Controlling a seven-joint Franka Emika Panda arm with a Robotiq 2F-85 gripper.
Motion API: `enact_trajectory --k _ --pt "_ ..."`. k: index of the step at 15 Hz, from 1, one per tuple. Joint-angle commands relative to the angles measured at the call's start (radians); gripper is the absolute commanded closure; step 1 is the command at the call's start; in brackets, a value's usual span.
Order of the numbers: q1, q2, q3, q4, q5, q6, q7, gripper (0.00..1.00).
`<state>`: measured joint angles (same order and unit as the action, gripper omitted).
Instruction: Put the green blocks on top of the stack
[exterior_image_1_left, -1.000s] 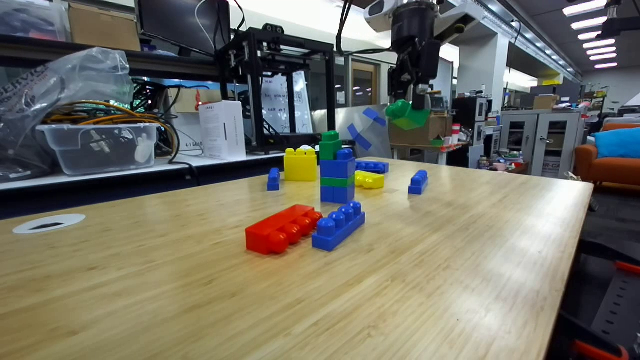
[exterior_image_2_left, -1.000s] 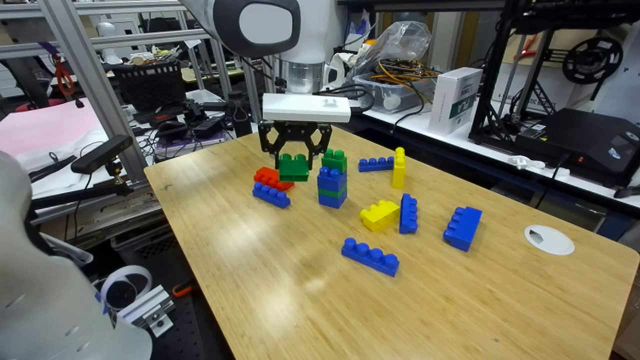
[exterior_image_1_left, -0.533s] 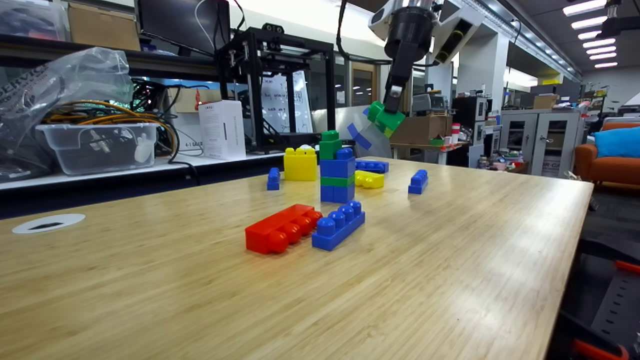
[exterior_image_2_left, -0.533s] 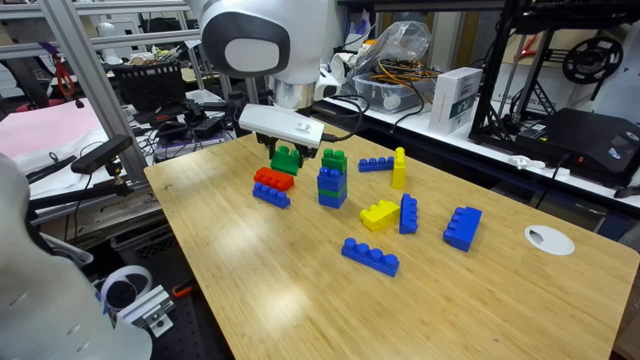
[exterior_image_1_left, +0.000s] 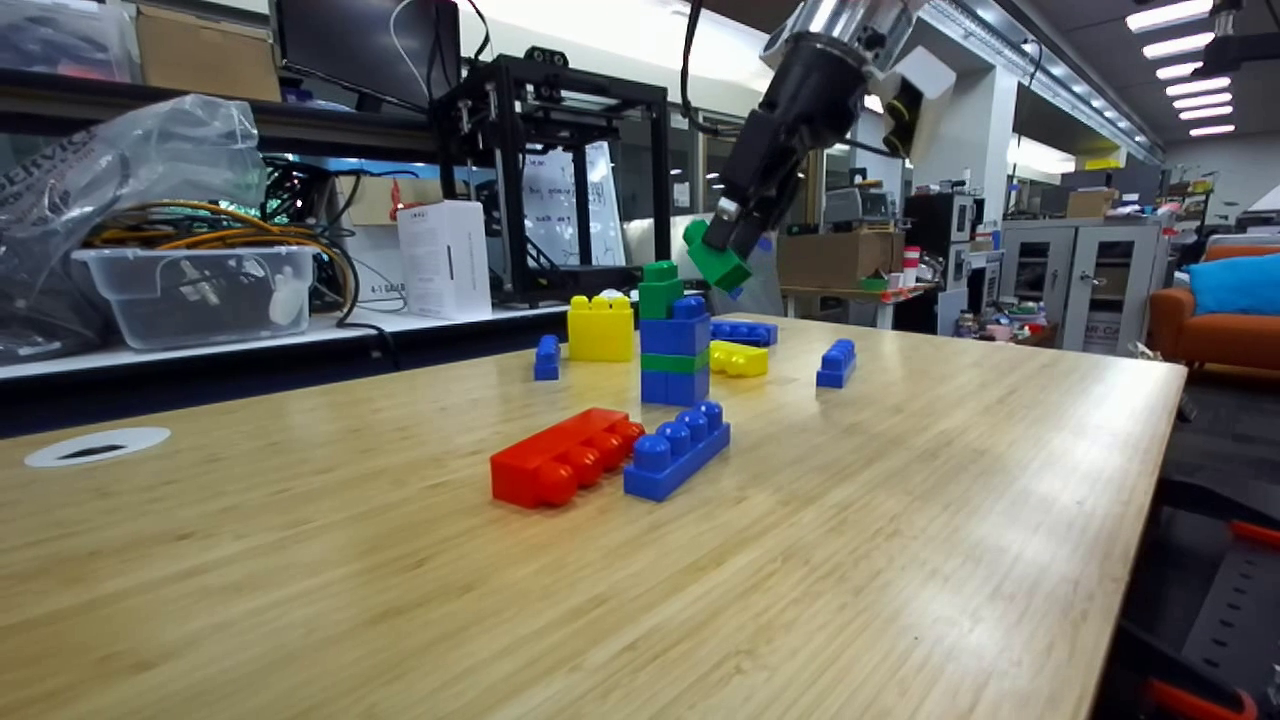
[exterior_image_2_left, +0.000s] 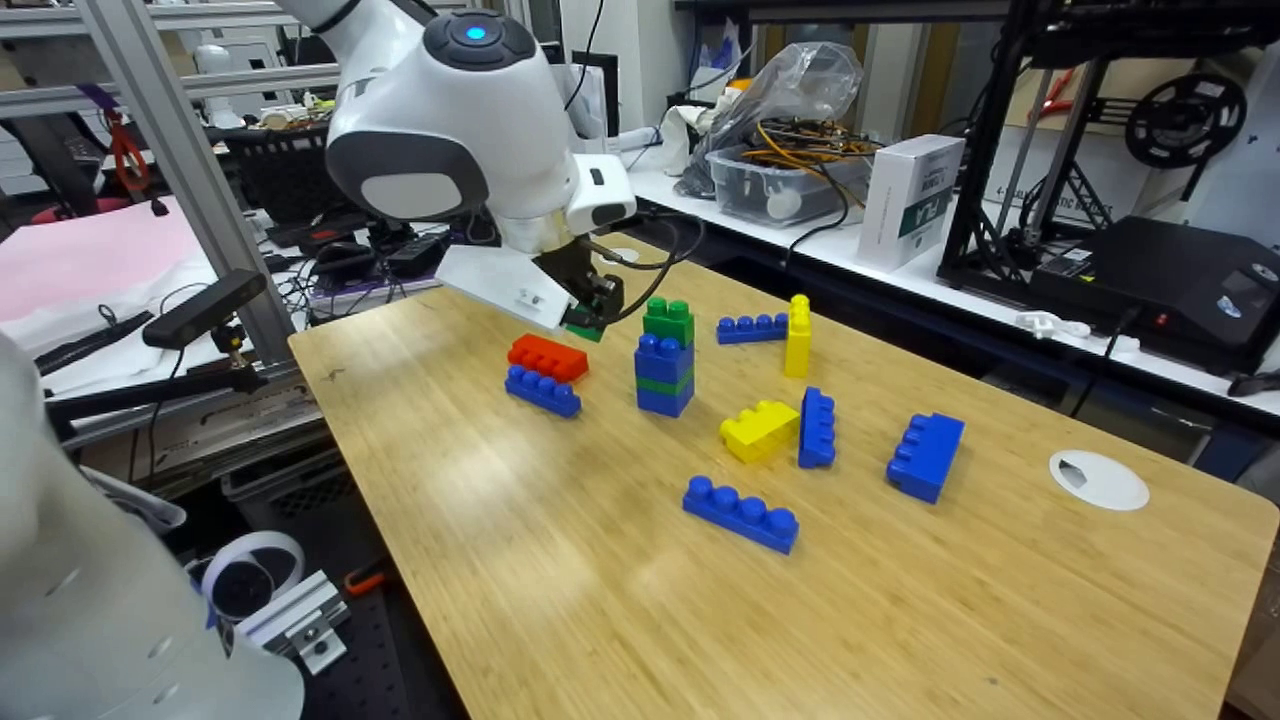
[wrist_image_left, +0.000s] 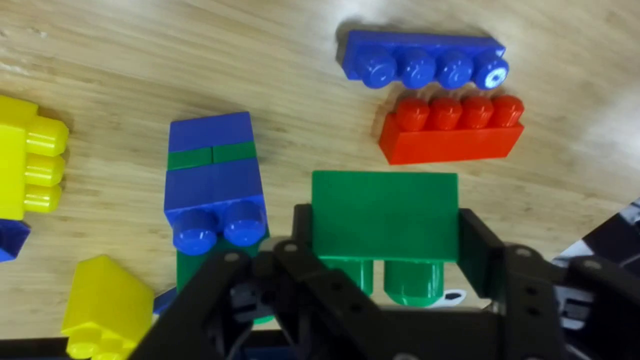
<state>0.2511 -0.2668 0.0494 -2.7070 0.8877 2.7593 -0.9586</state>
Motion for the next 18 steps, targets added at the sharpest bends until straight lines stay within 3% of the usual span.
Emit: enact_trajectory --k 1,4,7,13,18 --pt "0.063 -0.027 0.027 -0.042 0.181 0.224 -0.014 0.56" --pt "0.113 -0.025 0.039 -0.045 0.277 0.369 -0.027 0.56" --pt "0.148 -0.018 0.038 -0.043 0.302 0.450 -0.028 0.56" --pt "0.157 -0.019 -0.009 -0.051 0.263 0.400 -0.091 0.56" --pt "0.152 -0.009 -0.086 -0.031 0.252 0.327 -0.222 0.56"
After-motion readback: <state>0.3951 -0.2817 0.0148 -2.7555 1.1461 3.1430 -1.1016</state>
